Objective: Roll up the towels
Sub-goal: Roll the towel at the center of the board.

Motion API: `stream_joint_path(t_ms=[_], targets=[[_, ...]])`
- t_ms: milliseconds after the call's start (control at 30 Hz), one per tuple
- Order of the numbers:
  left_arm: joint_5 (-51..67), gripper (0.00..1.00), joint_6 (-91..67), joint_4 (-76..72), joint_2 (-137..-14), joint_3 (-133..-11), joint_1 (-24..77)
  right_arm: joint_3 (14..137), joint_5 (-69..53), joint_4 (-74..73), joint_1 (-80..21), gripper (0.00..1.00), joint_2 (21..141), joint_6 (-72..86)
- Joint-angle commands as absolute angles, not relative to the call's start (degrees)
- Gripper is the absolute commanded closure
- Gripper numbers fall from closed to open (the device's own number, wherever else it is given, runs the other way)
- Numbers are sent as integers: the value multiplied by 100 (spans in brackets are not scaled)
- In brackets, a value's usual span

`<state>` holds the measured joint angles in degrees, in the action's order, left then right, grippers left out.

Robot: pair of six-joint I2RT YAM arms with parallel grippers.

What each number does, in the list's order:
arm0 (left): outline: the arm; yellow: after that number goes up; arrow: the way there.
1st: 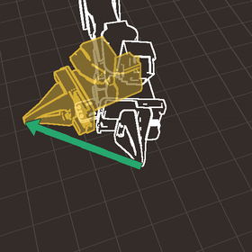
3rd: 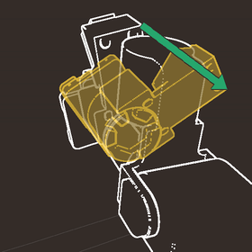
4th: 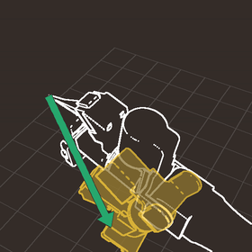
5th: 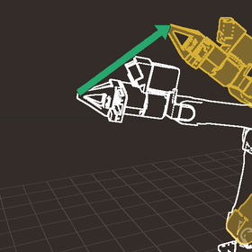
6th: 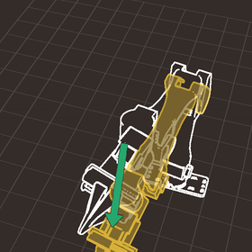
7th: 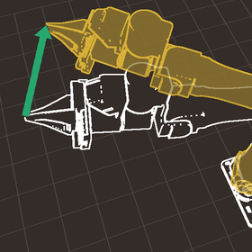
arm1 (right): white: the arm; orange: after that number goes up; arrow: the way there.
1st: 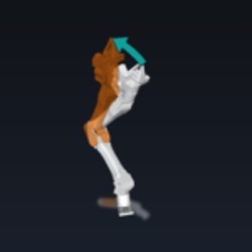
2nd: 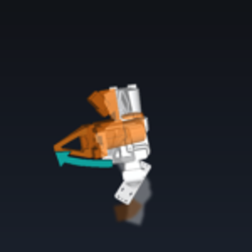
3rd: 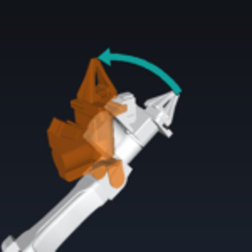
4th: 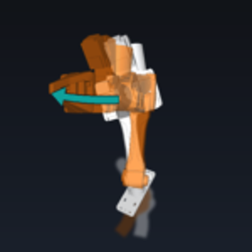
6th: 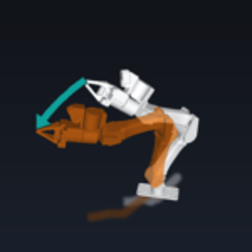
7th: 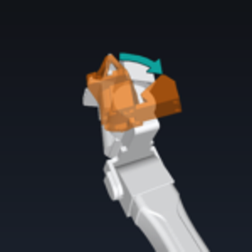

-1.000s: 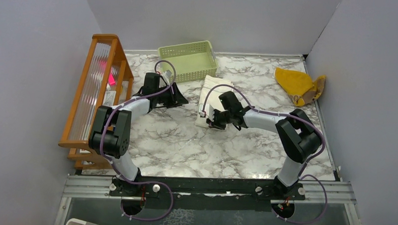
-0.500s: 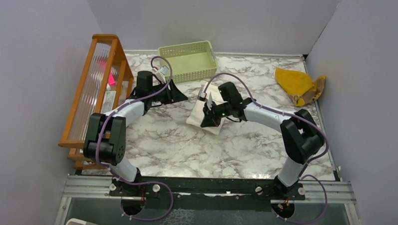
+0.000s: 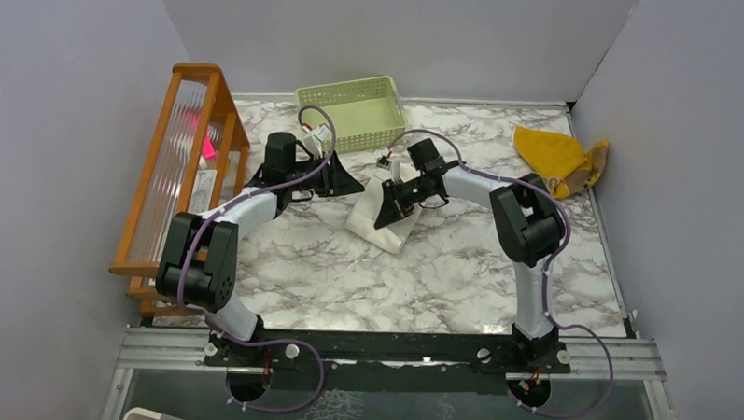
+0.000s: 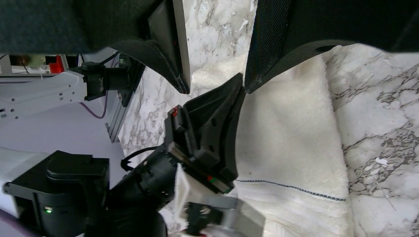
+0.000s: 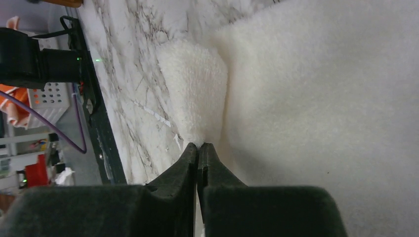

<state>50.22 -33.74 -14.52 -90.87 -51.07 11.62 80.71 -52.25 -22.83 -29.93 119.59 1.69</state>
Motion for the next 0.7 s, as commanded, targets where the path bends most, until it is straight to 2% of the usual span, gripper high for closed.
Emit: stream_joint_path(t_ms=[0,300,567,667], targets=[[5293,53,-3385,-1724,-8959,-5041,1266,8128,-5740,-2425,-2961,99,12198,620],[5466,52,-3515,-1938,-9079,-4729,1755,7943,-5472,-2178,-2787,99,12607,1003],[5066,63,-3891,-2401,-9276,-3951,2074,7944,-5250,-2132,-2697,99,12918,1234],[4631,63,-4008,-2656,-9511,-3830,2058,7879,-5290,-2084,-2694,99,12912,1242]])
